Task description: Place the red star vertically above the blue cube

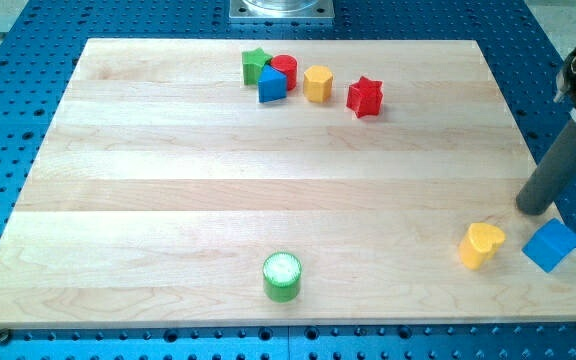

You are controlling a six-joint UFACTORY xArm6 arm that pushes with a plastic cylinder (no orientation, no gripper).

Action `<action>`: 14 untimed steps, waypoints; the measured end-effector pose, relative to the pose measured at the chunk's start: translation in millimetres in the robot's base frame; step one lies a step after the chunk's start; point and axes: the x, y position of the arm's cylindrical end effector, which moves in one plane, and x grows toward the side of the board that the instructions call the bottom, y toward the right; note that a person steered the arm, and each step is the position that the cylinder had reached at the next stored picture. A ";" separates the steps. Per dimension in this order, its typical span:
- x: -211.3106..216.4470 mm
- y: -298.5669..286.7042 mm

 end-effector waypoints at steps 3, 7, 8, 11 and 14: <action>42.8 10.3; -22.3 -24.6; -25.3 -83.0; 50.8 -79.0; -50.8 -82.6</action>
